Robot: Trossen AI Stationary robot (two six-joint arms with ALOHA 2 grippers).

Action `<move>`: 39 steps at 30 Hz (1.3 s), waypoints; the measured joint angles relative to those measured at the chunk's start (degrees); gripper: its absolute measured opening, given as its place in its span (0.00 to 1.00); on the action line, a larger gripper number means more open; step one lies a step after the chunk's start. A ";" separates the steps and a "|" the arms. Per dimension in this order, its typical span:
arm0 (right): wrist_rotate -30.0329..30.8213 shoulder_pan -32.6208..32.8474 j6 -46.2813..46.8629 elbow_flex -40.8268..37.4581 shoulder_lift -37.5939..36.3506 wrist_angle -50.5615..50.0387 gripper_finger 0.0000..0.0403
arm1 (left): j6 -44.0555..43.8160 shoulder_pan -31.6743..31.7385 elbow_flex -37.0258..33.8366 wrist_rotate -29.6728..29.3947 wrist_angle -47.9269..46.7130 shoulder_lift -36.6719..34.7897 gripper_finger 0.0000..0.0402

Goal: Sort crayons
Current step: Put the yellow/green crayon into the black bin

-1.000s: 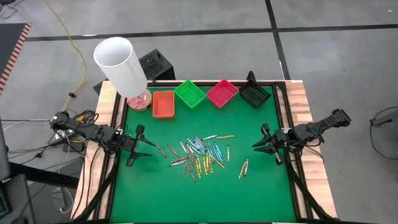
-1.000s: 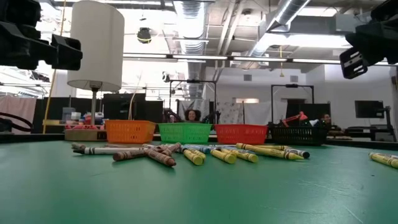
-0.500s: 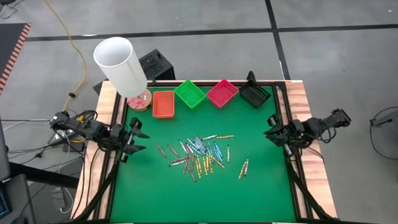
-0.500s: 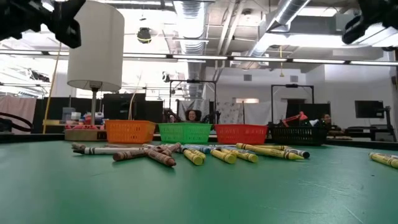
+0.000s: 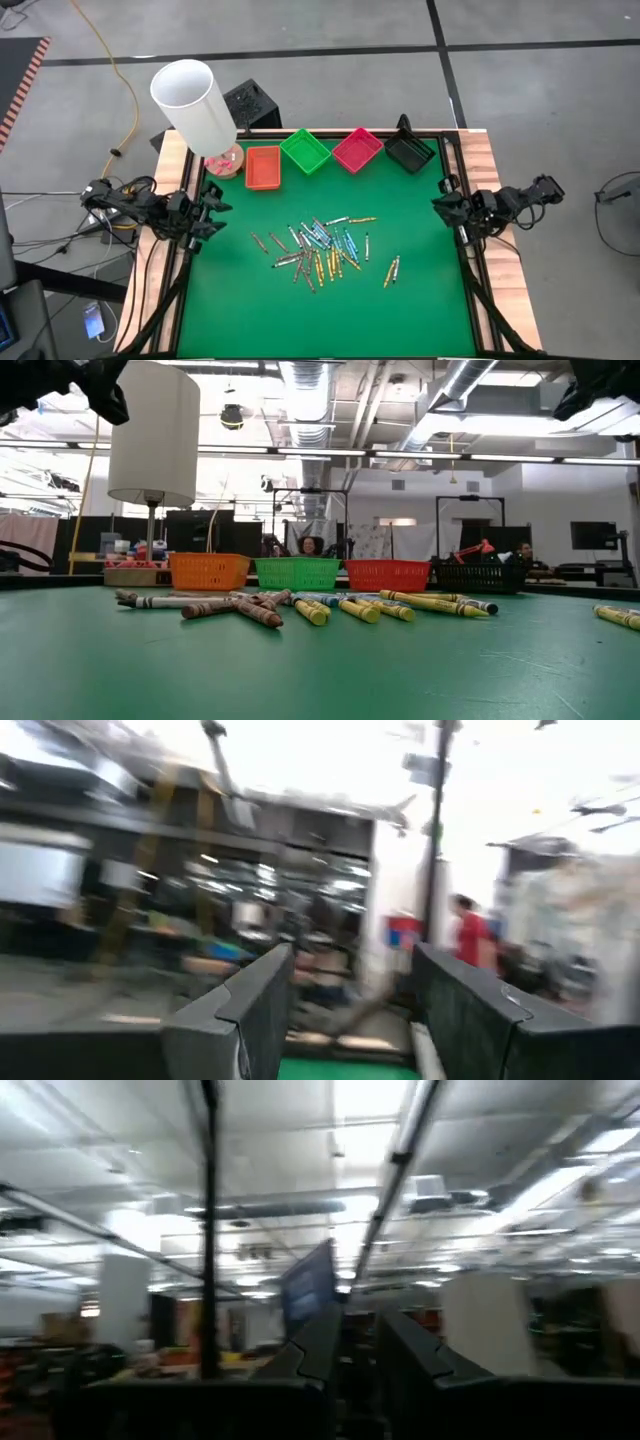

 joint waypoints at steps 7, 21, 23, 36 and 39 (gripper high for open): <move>27.40 0.00 -1.23 2.25 0.88 -7.41 0.19 | -1.85 0.00 0.09 -19.12 1.40 -0.02 0.49; 35.68 -2.36 -1.65 26.91 24.90 -30.31 0.19 | -21.01 0.00 9.72 -27.13 -25.18 1.59 0.49; 35.88 -4.06 -1.68 30.39 29.09 -32.24 0.19 | -20.38 0.12 12.01 -28.34 -28.83 3.16 0.49; 15.69 -14.04 -8.71 35.22 32.31 -33.46 0.19 | -13.92 5.49 15.61 -29.02 -29.61 12.08 0.48; 12.98 -15.31 -8.49 33.49 29.38 -33.68 0.19 | -13.86 6.21 14.03 -28.97 -30.89 9.39 0.48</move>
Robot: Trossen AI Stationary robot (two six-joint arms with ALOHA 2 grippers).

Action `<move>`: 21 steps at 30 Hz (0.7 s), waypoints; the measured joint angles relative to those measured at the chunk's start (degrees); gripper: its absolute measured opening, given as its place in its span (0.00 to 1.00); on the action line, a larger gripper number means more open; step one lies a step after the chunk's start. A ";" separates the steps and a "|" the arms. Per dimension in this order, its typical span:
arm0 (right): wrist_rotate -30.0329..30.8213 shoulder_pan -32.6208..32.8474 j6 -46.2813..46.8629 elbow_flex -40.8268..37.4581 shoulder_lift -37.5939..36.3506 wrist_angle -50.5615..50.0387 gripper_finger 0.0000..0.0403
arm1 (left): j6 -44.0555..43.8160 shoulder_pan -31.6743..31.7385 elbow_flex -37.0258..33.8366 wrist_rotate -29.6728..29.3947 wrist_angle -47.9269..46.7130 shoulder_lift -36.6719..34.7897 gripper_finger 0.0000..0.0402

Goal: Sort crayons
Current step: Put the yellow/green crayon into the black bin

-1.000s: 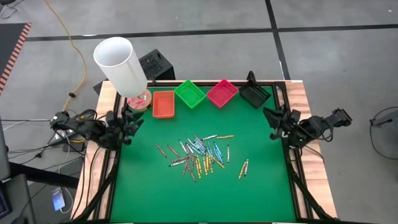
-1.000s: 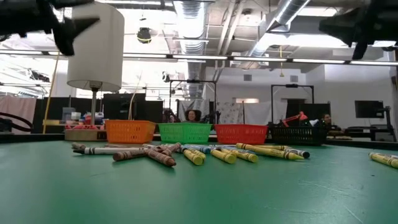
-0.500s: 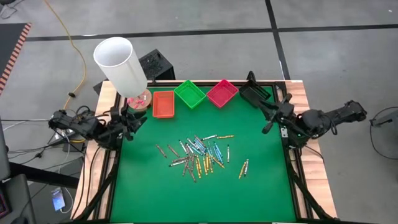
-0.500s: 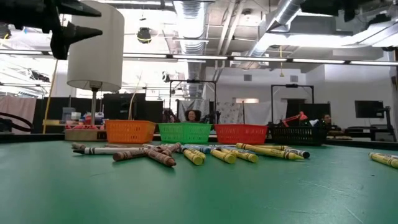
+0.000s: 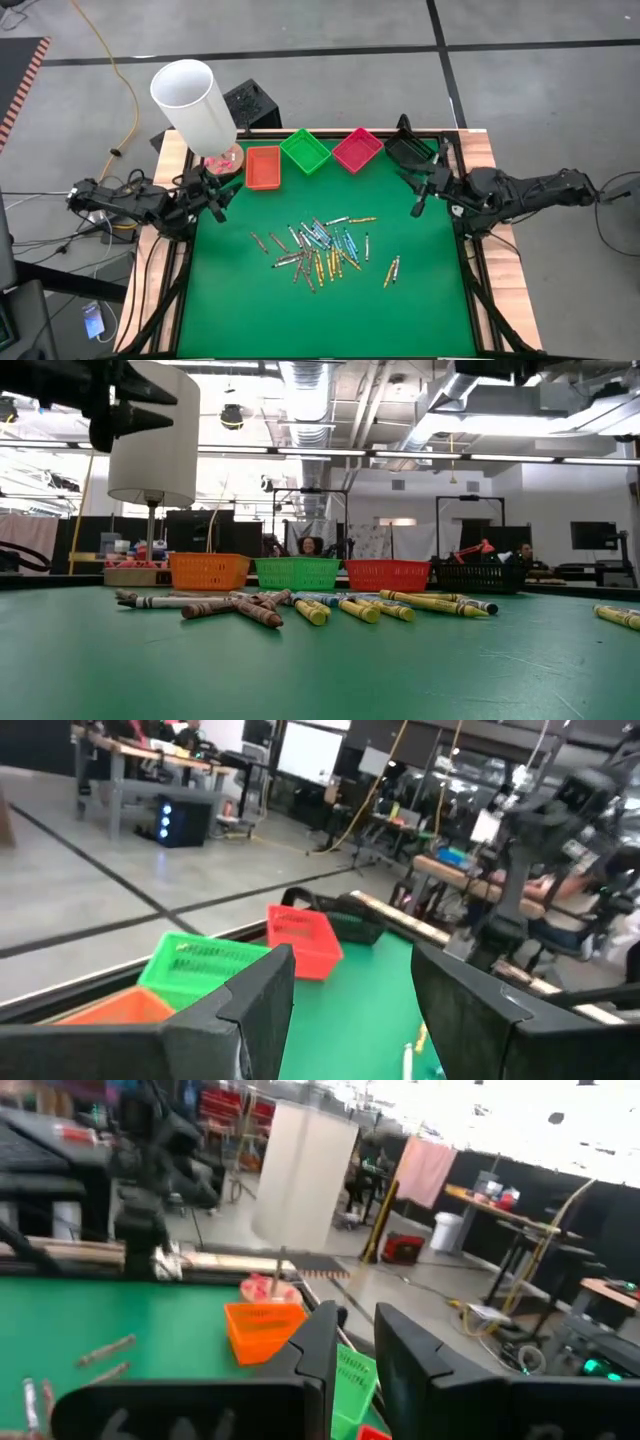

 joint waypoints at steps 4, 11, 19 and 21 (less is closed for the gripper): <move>-1.77 -0.89 0.24 -2.43 -4.60 -0.07 0.19 | -0.31 0.15 -3.46 0.89 0.41 -3.46 0.48; -2.53 -0.89 0.44 -5.55 -11.94 0.20 0.19 | -1.24 0.15 -7.86 4.32 0.45 -6.80 0.48; -2.68 -0.80 1.50 -10.42 -19.71 0.70 0.19 | -2.18 0.15 -11.01 4.91 1.85 -7.21 0.48; -2.70 -0.80 1.94 -11.69 -21.38 0.25 0.19 | -2.73 0.21 -12.00 4.87 2.08 -7.19 0.48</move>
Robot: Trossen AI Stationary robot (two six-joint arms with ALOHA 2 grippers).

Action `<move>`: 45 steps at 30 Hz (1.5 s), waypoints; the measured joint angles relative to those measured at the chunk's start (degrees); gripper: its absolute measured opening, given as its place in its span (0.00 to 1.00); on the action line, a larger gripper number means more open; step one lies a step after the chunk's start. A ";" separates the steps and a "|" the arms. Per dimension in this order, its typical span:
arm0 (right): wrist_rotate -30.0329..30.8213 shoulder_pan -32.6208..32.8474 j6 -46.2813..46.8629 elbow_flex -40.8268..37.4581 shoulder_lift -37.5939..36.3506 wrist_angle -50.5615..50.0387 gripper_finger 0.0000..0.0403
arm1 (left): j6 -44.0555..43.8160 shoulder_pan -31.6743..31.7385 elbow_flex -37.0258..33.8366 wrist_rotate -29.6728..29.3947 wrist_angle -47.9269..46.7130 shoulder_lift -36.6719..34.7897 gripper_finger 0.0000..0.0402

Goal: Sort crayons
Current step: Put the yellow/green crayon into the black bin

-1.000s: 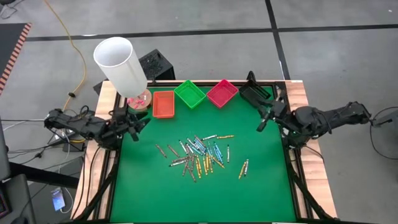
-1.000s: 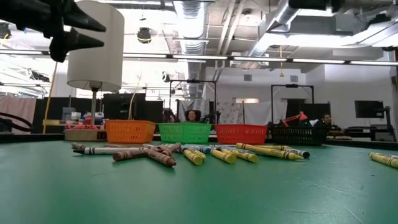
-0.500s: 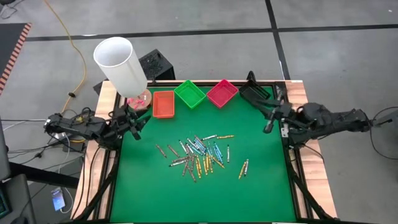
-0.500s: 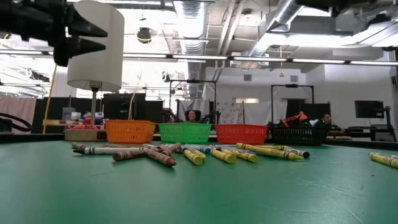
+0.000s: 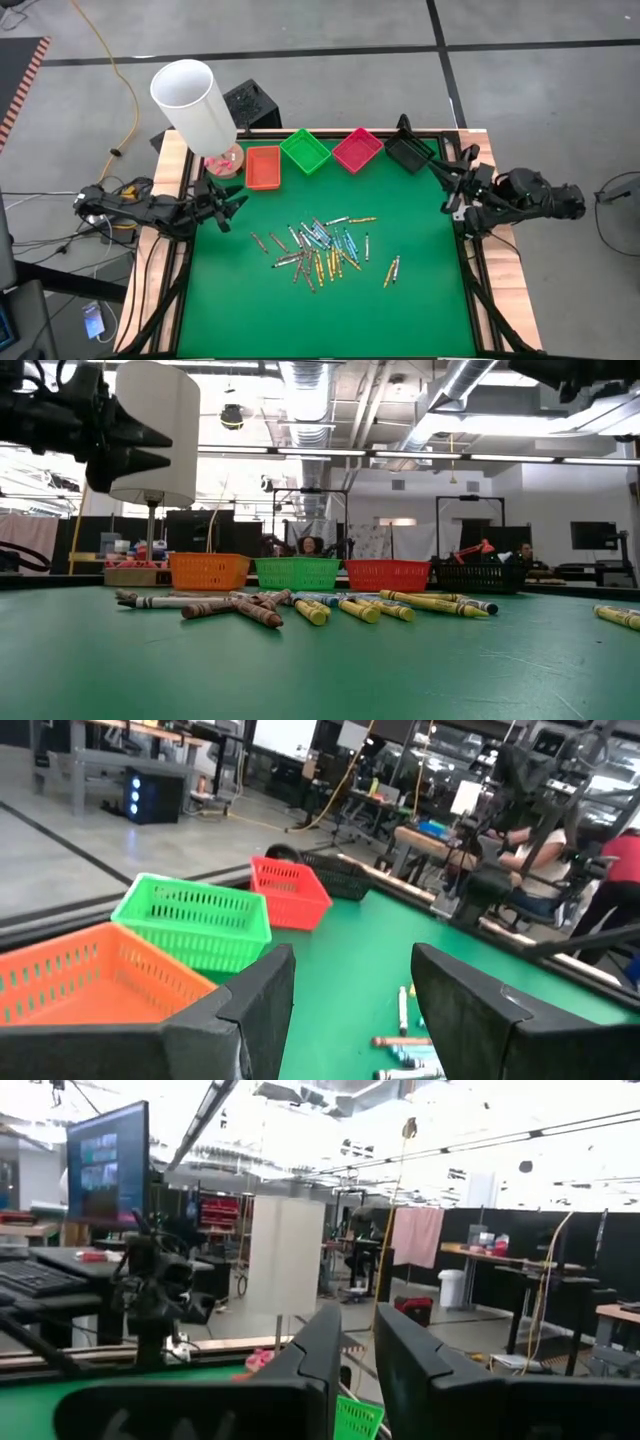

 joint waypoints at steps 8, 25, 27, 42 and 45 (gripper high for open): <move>-0.13 0.04 2.25 -2.12 -2.12 0.09 0.19 | -0.06 0.05 -0.22 2.99 -1.18 0.02 0.48; -0.68 0.04 11.59 -6.87 -2.07 -0.09 0.19 | 0.92 0.05 -0.22 2.68 -5.22 0.02 0.48; -0.70 0.04 11.59 -6.87 -2.07 0.13 0.19 | 0.20 0.05 -0.22 2.67 -6.47 0.02 0.48; 8.92 0.00 7.07 -2.74 9.20 1.01 0.19 | -4.72 0.06 -0.19 1.96 -4.76 0.02 0.48; 9.70 -0.02 7.00 -0.13 13.11 -1.65 0.19 | -5.26 0.07 0.17 2.01 -4.87 0.11 0.48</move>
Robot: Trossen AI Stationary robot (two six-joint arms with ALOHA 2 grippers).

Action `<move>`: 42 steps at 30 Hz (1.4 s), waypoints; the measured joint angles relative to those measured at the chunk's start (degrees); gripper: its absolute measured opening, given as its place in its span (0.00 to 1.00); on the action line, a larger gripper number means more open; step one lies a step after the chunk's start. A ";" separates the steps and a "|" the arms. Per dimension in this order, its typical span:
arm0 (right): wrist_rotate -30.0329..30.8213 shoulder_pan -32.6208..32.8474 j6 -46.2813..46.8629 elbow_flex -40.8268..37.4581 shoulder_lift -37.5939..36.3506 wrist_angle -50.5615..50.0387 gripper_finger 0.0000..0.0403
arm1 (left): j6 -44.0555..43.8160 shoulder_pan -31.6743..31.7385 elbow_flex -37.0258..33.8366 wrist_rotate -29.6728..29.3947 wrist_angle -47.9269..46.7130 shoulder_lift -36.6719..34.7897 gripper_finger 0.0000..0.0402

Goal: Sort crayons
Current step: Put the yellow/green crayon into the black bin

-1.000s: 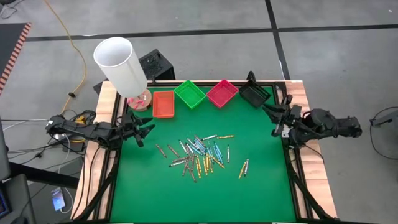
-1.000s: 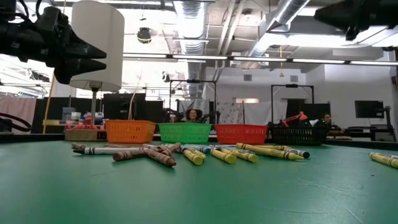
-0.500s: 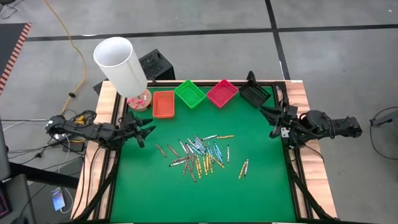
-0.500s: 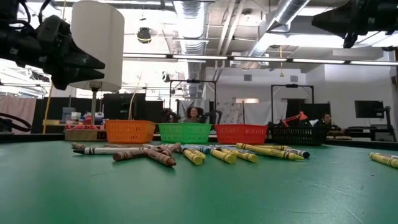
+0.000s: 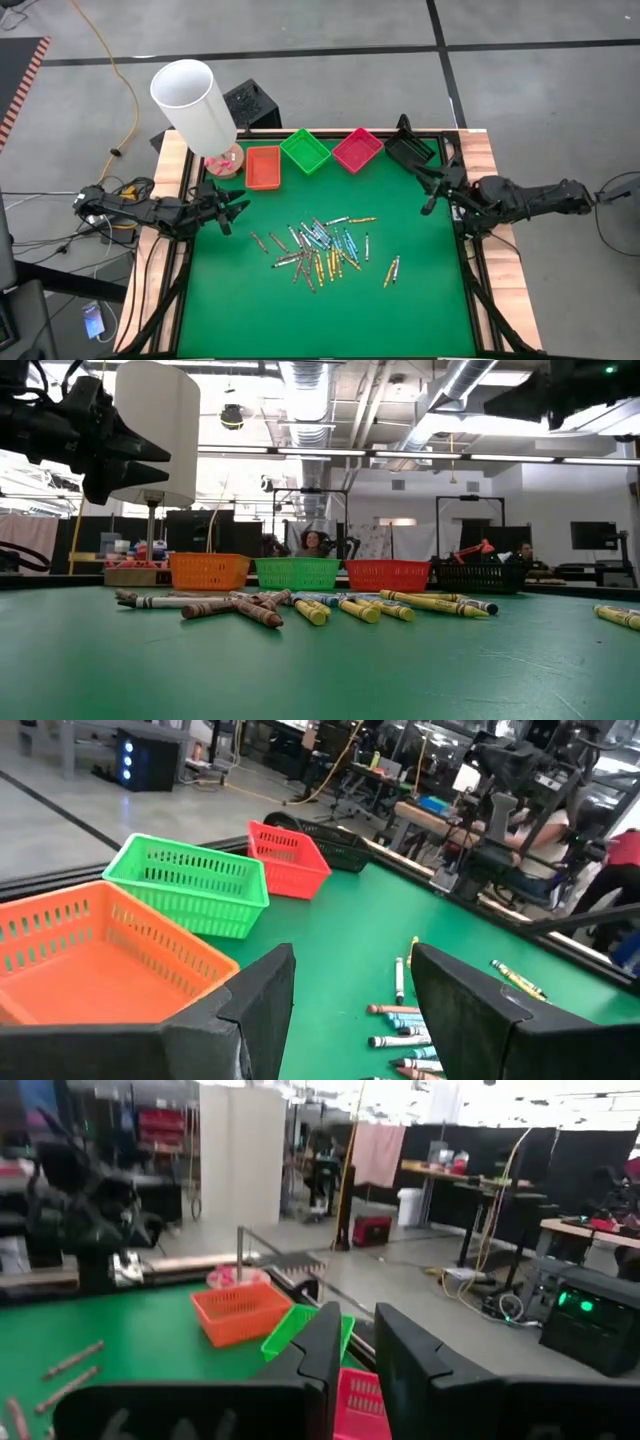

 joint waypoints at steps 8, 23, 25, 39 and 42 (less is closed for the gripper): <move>-0.87 0.55 -4.06 8.01 4.61 -1.22 0.19 | 1.33 0.00 4.35 0.19 2.30 1.43 0.48; -6.94 -1.59 17.06 14.74 17.37 -31.57 0.19 | -1.96 0.00 17.95 2.77 -0.73 20.95 0.48; -8.68 -2.06 16.95 14.74 21.09 -30.75 0.19 | -0.67 0.06 20.50 2.79 -0.74 24.25 0.48; -24.86 -9.05 8.40 14.76 41.43 -19.74 0.26 | 3.58 9.54 27.61 15.40 -3.70 34.20 0.48; -29.56 -11.64 6.75 14.79 44.61 -16.87 0.33 | 3.27 12.57 27.61 18.71 -5.13 34.35 0.48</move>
